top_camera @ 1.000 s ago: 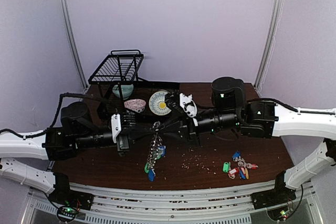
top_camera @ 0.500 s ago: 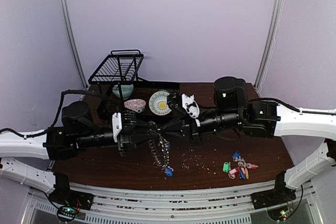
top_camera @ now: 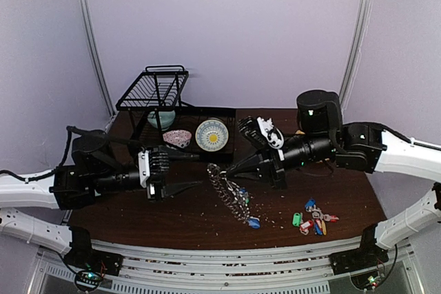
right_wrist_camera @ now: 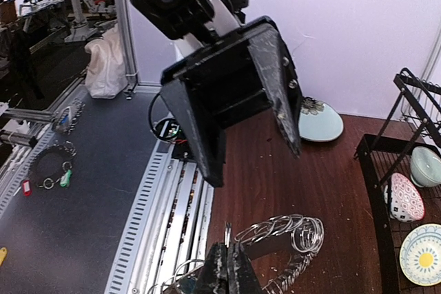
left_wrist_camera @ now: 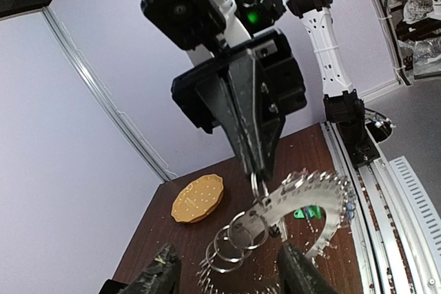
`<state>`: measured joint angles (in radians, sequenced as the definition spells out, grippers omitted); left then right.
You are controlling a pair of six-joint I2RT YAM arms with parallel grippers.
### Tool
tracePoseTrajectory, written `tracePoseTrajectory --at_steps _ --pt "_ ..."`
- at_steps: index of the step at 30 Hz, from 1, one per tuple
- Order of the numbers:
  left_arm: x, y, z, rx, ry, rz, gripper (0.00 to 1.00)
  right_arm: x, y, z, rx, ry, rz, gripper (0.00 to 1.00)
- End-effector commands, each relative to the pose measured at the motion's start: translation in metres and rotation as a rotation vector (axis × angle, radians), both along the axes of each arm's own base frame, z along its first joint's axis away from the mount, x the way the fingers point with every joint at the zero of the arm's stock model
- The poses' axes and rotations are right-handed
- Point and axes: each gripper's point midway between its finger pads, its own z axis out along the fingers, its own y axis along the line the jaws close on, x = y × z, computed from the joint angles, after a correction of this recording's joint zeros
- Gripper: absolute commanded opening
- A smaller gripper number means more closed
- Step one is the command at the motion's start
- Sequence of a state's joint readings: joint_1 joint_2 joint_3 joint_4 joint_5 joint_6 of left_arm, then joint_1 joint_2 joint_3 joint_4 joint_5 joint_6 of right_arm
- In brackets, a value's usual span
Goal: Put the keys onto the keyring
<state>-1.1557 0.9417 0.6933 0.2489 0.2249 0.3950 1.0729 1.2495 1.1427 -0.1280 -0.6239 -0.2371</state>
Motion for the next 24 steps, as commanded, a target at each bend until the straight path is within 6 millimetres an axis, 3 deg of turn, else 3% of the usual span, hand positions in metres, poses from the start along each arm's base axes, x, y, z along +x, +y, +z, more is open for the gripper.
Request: tracePoseTrajectory --at_steps 1,10,15,21,24 --pt "-0.012 -0.008 -0.007 0.06 -0.051 -0.083 0.5 -0.024 -0.008 0.027 0.035 -0.02 0.132 0.0" --pt "-0.017 -0.01 -0.004 0.034 -0.024 -0.115 0.54 -0.029 0.003 0.029 0.018 0.016 0.201 0.0" --pt "-0.02 -0.007 0.008 -0.025 -0.011 -0.126 0.54 -0.026 0.008 0.032 0.038 0.025 0.193 0.0" --pt "-0.02 0.0 0.025 -0.089 0.004 -0.1 0.51 -0.01 0.008 0.053 0.161 0.005 0.071 0.0" --pt "0.0 0.003 0.045 -0.147 0.127 0.002 0.46 -0.002 0.002 0.066 0.232 -0.015 0.003 0.0"
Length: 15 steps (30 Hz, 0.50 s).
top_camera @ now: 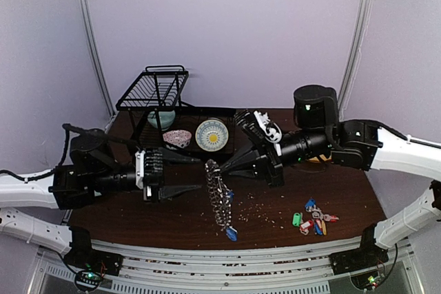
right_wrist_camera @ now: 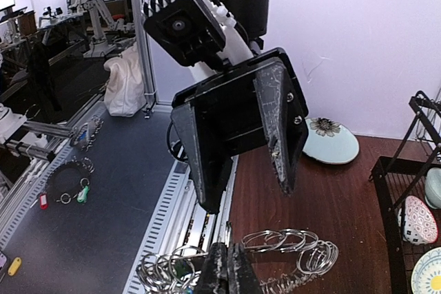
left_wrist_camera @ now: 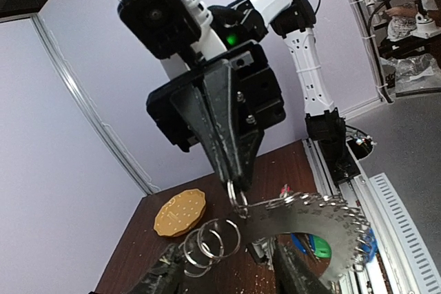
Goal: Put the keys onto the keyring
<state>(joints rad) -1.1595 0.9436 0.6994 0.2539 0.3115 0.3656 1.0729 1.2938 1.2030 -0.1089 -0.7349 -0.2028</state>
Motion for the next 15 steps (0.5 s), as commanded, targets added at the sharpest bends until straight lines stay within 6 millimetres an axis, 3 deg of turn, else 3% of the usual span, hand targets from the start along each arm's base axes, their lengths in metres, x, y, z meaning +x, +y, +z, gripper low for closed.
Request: tracePoseTrajectory --at_steps 1,3,7,10,15 --pt "0.027 0.008 0.05 -0.148 0.178 0.155 0.43 0.014 -0.01 0.052 0.209 -0.053 -0.129 0.0" --pt "0.039 0.013 0.063 -0.163 0.273 0.221 0.33 0.019 -0.014 0.058 0.244 -0.066 -0.169 0.0" --pt "0.04 0.019 0.077 -0.243 0.508 0.212 0.28 0.02 -0.018 0.058 0.273 -0.093 -0.188 0.0" --pt "0.034 0.008 0.067 -0.199 0.63 0.166 0.33 0.029 -0.017 0.051 0.258 -0.116 -0.233 0.0" --pt "0.046 -0.007 0.05 -0.086 0.766 0.184 0.48 0.035 -0.017 0.04 0.228 -0.192 -0.256 0.0"
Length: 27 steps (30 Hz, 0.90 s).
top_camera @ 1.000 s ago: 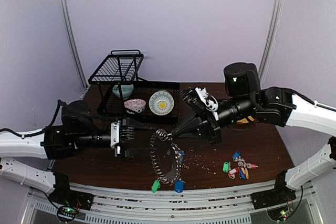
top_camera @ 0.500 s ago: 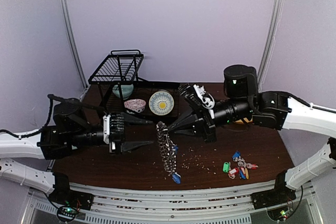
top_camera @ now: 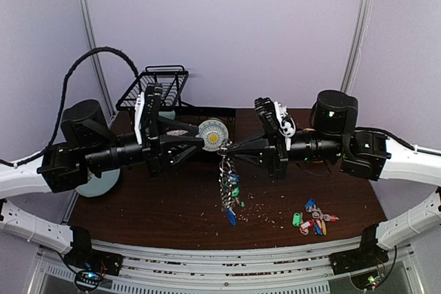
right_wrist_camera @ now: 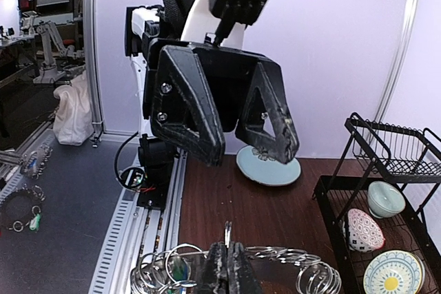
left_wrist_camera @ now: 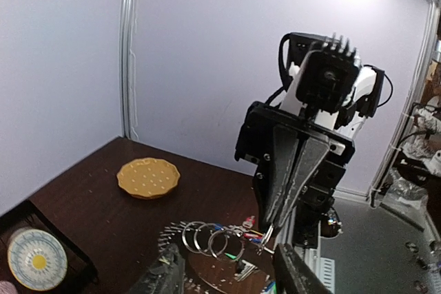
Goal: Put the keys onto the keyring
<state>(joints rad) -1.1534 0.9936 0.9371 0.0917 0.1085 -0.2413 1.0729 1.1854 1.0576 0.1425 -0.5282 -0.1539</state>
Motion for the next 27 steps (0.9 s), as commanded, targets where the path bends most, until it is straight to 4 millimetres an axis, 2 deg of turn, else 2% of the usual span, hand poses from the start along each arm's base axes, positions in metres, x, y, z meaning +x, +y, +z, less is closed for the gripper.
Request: tracePoseTrajectory --at_steps 1,4,7,10,14,18,23,27 --pt "0.007 -0.012 -0.01 0.041 0.204 -0.075 0.52 0.008 -0.003 0.012 0.039 -0.12 -0.045 0.0" --pt "0.018 -0.014 -0.014 0.065 0.333 -0.144 0.51 0.005 -0.001 0.001 -0.002 -0.165 -0.005 0.0" --pt "0.033 0.003 -0.017 0.02 0.397 -0.124 0.42 0.002 0.001 -0.003 -0.018 -0.153 0.045 0.0" --pt "0.041 0.016 -0.021 -0.028 0.399 -0.079 0.4 0.003 0.004 -0.006 -0.035 -0.141 0.056 0.0" --pt "0.037 0.005 -0.028 -0.005 0.425 -0.144 0.39 0.01 0.007 -0.009 -0.055 -0.138 0.025 0.0" --pt "0.036 -0.003 -0.045 0.019 0.476 -0.174 0.45 0.011 0.006 -0.009 -0.047 -0.159 0.019 0.0" --pt "0.039 -0.013 -0.061 0.062 0.521 -0.197 0.44 0.012 0.01 -0.009 -0.066 -0.169 0.03 0.0" --pt "0.027 -0.02 -0.048 0.029 0.481 -0.304 0.51 0.014 0.011 -0.011 -0.077 -0.169 0.027 0.0"
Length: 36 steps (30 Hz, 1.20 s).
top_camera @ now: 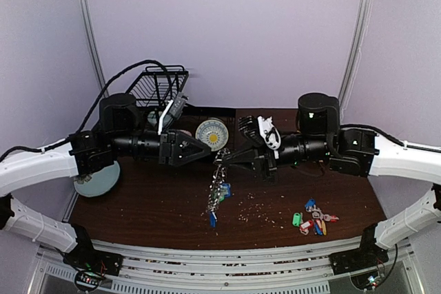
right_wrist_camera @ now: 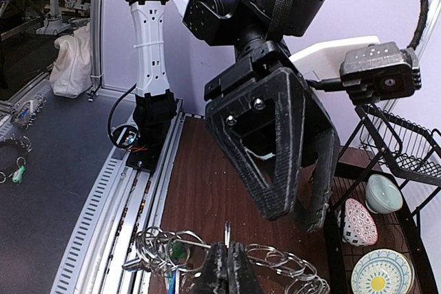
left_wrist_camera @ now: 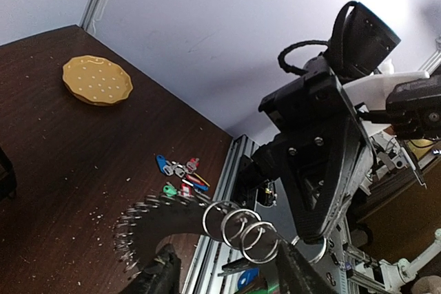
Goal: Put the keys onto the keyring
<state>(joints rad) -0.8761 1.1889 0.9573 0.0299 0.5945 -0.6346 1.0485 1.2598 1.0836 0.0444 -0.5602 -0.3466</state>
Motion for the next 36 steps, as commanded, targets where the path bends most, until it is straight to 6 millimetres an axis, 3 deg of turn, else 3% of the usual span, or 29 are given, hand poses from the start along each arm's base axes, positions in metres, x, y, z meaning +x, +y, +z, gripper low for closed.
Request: tracePoseTrajectory --at_steps 1,6,14,21,27,32,36 --pt "-0.014 -0.007 0.024 -0.101 -0.043 -0.115 0.53 0.003 0.002 0.027 0.059 -0.056 -0.001 0.0" --pt "-0.019 -0.013 0.01 -0.088 0.009 -0.166 0.49 0.003 0.0 0.032 0.072 -0.068 -0.008 0.0" --pt "-0.021 -0.013 0.013 -0.089 0.005 -0.18 0.42 0.007 0.002 0.03 0.062 -0.072 -0.021 0.0" --pt "-0.01 -0.016 -0.014 -0.017 0.042 -0.133 0.44 0.006 0.002 0.031 0.056 -0.073 -0.016 0.0" --pt "-0.013 -0.025 0.0 -0.059 0.018 -0.199 0.43 0.005 0.001 0.031 0.056 -0.071 -0.011 0.0" --pt "-0.016 -0.025 0.006 -0.075 0.011 -0.218 0.32 0.006 -0.001 0.029 0.052 -0.074 -0.022 0.0" --pt "-0.022 -0.021 0.021 -0.12 -0.033 -0.243 0.33 0.007 0.0 0.027 0.044 -0.074 -0.029 0.0"
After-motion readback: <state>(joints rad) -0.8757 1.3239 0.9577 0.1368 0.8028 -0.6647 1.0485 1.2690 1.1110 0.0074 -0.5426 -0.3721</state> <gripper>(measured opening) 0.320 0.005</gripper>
